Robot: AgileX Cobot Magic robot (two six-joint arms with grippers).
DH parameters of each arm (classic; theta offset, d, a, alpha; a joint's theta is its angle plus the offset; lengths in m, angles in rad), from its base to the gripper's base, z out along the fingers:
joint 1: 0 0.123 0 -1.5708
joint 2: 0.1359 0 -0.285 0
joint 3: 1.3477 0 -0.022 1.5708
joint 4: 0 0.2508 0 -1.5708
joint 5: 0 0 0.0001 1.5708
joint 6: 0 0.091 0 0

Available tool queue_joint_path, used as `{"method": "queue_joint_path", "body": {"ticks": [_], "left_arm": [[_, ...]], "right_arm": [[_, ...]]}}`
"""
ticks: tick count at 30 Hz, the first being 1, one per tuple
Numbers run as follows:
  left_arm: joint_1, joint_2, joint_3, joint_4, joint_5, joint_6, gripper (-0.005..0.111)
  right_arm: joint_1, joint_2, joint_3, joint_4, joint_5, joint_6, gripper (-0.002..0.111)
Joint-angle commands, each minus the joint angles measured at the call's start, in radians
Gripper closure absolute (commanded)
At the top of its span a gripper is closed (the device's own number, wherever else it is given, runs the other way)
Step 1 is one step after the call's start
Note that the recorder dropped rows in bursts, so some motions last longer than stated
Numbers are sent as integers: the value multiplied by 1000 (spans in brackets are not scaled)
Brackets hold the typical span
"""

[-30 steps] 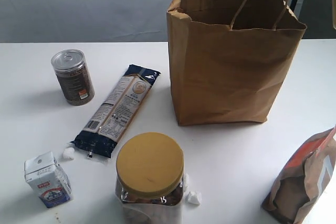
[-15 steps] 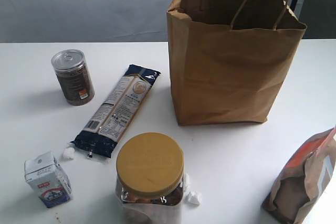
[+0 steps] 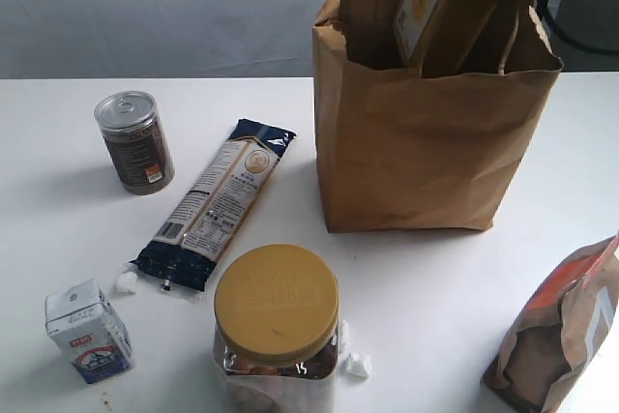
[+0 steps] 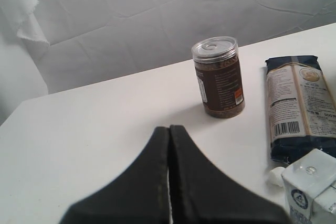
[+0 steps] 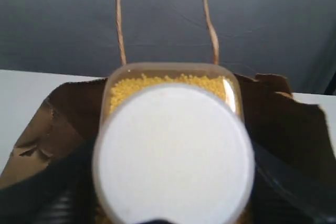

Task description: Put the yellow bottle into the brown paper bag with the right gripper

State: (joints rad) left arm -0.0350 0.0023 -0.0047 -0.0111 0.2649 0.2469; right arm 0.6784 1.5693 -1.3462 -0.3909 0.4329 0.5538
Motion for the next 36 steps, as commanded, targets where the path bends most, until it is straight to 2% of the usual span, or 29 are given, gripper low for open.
{"method": "queue_joint_path", "body": {"ticks": [1,3,5,15,18,21,27,36], "left_arm": [[-4,-2,5,-1,-5,-7,107],[-4,-2,5,-1,-5,-7,107],[-4,-2,5,-1,-5,-7,107],[-4,-2,5,-1,-5,-7,107],[-4,-2,5,-1,-5,-7,107],[-4,-2,5,-1,-5,-7,107],[-4,-2,5,-1,-5,-7,107],[-4,-2,5,-1,-5,-7,107]], "right_arm": [[-4,3,-24,33,-49,-61,64],[-4,8,-24,33,-49,-61,54],[-4,8,-24,33,-49,-61,49],[-4,1,-48,17,-27,-61,51],[-4,-23,-64,17,-5,-61,59],[-4,-77,-64,17,-6,-61,71],[-4,-210,-64,-53,18,-61,107],[-4,-430,-64,-96,86,-100,108]]}}
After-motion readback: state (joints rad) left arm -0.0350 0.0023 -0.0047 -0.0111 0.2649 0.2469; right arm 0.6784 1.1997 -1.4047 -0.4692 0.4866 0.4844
